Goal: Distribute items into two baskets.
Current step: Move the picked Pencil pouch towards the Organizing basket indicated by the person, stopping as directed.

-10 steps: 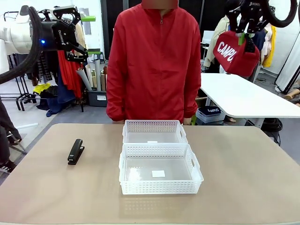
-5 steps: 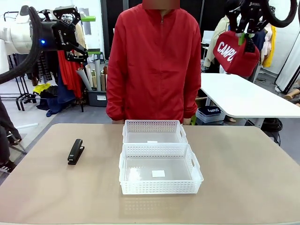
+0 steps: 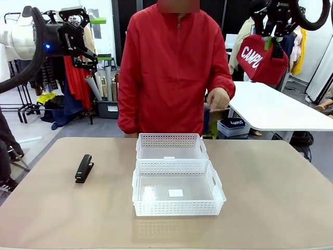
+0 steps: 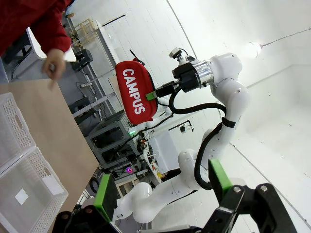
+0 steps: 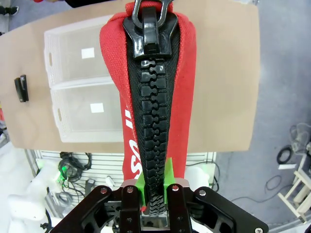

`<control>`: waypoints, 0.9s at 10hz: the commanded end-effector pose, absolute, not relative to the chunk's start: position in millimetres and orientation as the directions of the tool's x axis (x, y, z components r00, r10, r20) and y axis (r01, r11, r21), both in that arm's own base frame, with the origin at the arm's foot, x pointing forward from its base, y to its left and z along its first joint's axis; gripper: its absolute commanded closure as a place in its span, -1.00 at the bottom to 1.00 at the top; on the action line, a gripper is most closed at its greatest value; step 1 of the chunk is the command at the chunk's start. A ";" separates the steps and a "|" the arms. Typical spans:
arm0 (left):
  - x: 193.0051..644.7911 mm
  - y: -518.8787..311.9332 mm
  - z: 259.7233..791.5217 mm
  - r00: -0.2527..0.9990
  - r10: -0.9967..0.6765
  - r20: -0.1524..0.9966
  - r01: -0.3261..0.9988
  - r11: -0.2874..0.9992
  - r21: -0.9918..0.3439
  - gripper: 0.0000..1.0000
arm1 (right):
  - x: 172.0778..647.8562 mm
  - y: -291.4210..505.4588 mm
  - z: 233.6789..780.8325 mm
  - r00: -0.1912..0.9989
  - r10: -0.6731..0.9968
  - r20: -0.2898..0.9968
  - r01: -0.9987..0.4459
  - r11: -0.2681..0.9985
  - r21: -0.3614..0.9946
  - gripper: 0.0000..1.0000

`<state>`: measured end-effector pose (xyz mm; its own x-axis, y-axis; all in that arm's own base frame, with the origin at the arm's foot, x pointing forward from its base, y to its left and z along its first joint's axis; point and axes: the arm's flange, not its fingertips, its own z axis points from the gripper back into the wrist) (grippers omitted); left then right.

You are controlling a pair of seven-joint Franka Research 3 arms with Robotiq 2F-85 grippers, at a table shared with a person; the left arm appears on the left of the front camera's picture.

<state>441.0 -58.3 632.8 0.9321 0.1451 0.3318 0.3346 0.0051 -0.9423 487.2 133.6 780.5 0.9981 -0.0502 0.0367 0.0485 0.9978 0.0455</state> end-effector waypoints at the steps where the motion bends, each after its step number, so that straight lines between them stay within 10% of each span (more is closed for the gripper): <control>1: 438.8 -57.7 633.1 0.932 0.148 0.332 0.335 0.002 -0.942 -1.00 | 484.6 133.3 782.8 0.998 -0.051 0.041 0.049 0.998 0.045 1.00; 9: 438.8 -57.7 633.1 0.932 0.148 0.332 0.335 0.002 -0.942 -1.00 | 484.6 133.3 782.8 0.998 -0.051 0.041 0.049 0.998 0.045 1.00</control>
